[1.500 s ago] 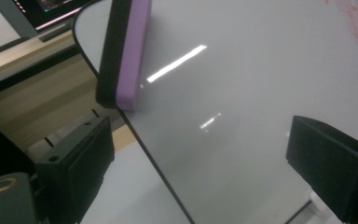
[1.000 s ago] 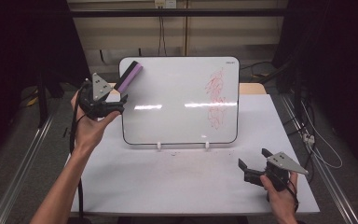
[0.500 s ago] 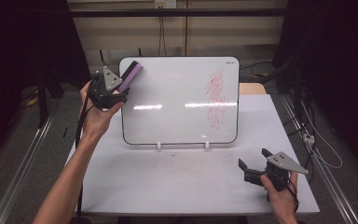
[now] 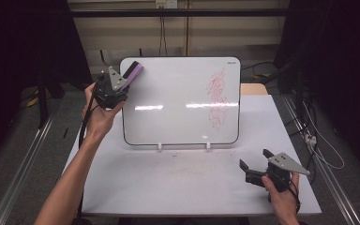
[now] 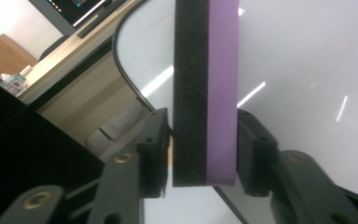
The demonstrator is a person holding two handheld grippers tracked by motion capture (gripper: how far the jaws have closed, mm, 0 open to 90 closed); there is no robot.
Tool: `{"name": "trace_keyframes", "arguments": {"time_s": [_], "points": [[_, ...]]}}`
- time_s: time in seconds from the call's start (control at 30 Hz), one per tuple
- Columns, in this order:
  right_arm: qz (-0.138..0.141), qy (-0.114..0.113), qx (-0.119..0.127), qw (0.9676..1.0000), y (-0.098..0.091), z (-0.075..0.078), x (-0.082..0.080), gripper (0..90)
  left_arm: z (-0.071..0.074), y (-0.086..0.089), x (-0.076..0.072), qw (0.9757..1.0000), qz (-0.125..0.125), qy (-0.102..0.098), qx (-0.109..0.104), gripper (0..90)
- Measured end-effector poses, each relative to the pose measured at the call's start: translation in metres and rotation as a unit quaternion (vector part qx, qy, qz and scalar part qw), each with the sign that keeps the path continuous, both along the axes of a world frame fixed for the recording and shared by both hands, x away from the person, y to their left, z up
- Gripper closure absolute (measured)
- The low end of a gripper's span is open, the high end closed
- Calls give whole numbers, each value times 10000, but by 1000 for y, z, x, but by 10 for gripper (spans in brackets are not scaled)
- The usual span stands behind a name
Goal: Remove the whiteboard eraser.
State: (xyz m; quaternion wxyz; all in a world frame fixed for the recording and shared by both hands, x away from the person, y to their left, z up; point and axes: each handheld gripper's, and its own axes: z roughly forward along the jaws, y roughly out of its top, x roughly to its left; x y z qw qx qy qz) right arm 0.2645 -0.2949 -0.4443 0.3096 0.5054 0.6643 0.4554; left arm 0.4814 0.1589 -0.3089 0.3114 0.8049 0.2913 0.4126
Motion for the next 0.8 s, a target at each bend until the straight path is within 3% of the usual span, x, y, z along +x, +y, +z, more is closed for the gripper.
{"name": "trace_keyframes", "arguments": {"time_s": [0.7, 0.8], "points": [[4, 4, 7, 10000, 0, 0, 0, 46, 0, 1, -2, 9999, 24, 9, -130, 641], [5, 12, 9, 10000, 0, 0, 0, 46, 2, 3, -4, 9997, -12, 5, -243, 642]]}}
